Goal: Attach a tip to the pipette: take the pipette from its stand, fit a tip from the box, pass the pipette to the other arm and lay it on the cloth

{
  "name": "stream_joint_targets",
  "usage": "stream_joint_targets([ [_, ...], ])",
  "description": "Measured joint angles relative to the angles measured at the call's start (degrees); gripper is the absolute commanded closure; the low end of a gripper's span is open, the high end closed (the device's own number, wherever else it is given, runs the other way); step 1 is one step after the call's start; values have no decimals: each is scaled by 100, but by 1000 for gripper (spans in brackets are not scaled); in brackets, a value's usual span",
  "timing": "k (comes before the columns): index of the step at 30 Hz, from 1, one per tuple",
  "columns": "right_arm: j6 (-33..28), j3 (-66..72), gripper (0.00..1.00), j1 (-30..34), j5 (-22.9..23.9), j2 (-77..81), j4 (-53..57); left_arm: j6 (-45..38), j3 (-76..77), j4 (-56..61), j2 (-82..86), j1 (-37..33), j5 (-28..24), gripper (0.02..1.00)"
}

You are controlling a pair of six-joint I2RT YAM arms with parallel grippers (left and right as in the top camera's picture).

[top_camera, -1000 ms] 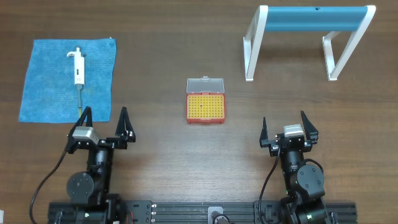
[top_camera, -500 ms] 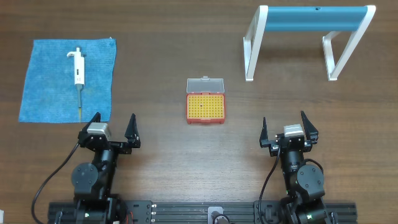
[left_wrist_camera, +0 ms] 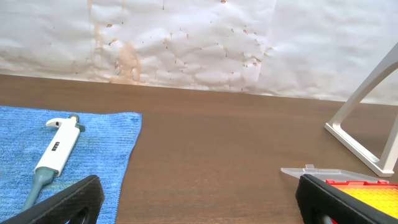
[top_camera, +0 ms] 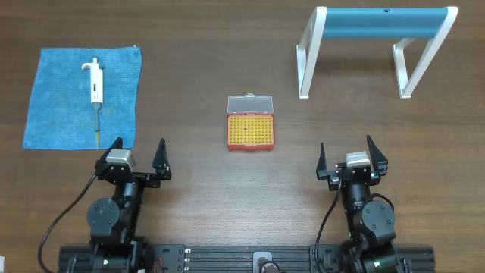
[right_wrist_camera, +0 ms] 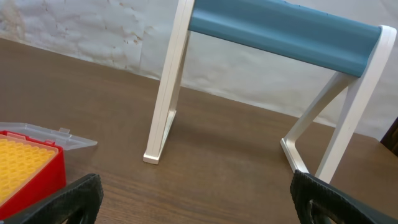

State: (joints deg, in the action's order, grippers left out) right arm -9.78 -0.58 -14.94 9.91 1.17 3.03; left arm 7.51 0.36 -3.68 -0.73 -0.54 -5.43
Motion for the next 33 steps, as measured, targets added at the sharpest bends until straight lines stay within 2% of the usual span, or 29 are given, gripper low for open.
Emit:
stream_joint_targets([
  [17,0,0,7,0,0,0,0,0,0,-15,0,0,94,20],
  [23,7,0,7,555,-42,-44,2,0,0,-15,0,0,96,20],
  [25,151,0,7,739,-96,-44,20,0,0,-15,0,0,96,20],
  [30,988,0,7,1211,-107,-44,22,0,0,-15,0,0,96,20],
  [33,1126,0,7,1279,-107,-44,22,0,0,-15,0,0,96,20],
])
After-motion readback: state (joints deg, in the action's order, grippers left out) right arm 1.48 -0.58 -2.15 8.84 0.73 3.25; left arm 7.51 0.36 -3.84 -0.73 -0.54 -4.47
